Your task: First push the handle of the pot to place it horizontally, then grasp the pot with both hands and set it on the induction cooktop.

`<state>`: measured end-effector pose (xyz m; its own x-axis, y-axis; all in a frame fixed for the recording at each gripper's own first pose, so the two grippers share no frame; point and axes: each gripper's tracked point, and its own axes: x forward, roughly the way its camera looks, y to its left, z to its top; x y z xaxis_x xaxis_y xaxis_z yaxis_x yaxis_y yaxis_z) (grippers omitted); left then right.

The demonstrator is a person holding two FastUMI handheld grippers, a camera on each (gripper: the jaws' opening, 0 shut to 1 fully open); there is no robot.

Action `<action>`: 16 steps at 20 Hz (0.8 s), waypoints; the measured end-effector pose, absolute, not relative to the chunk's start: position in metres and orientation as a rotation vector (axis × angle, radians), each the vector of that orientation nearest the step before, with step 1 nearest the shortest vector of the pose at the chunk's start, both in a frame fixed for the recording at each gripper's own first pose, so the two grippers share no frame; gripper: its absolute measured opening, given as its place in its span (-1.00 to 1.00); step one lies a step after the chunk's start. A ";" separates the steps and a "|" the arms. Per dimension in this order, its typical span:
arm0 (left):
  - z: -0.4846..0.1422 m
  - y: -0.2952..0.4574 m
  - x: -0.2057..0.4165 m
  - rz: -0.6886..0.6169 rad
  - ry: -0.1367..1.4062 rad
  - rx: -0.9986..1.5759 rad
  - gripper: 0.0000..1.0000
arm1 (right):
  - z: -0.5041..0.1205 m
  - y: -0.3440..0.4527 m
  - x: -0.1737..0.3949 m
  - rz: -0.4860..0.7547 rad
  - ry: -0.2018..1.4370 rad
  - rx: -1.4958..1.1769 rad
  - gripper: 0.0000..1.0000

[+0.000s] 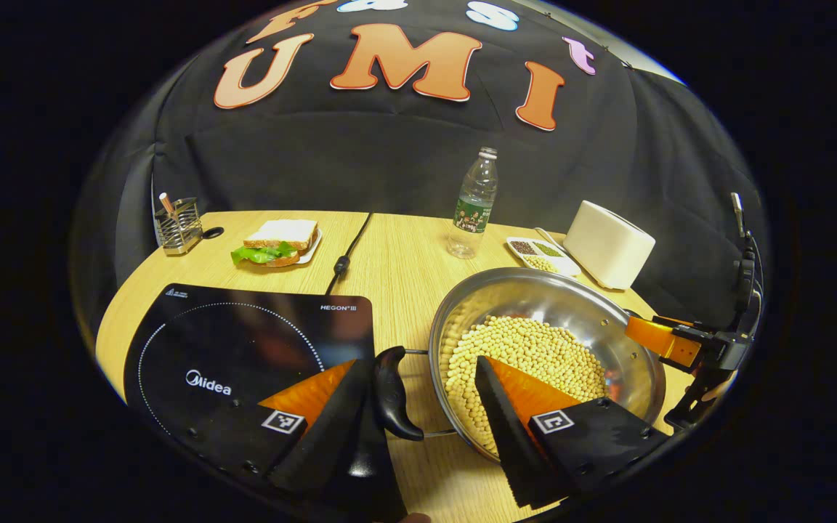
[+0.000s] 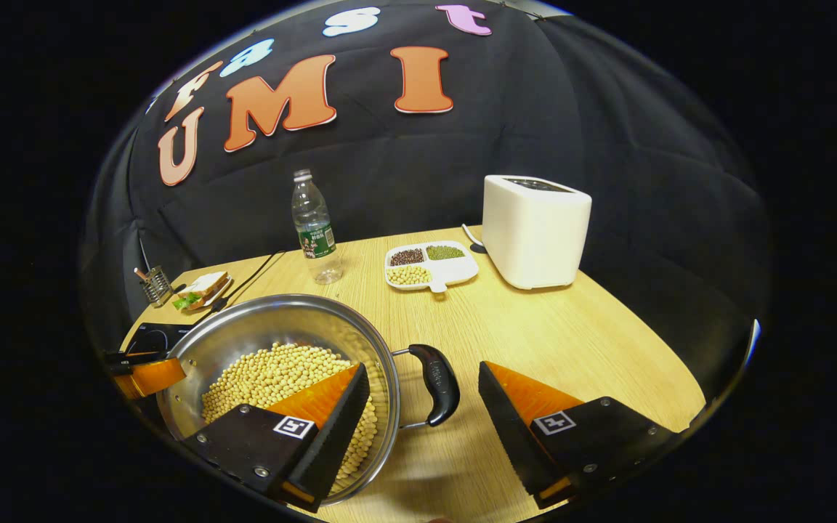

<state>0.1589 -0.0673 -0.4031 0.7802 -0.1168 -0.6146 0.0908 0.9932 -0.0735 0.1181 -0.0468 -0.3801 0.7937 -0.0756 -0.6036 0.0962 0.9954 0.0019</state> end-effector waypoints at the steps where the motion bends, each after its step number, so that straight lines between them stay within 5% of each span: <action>1: -0.403 -0.070 0.163 -0.120 0.663 -0.039 0.97 | -0.385 -0.044 0.122 -0.087 0.657 0.036 0.88; 5: -0.406 -0.070 0.164 -0.100 0.671 -0.008 0.96 | -0.398 -0.040 0.132 -0.063 0.681 0.043 0.87; 8: -0.406 -0.071 0.165 -0.091 0.673 -0.004 0.96 | -0.398 -0.039 0.131 -0.027 0.675 0.030 0.36; 16: -0.420 -0.090 0.177 -0.113 0.715 0.014 0.96 | -0.394 -0.058 0.127 -0.039 0.684 0.047 0.24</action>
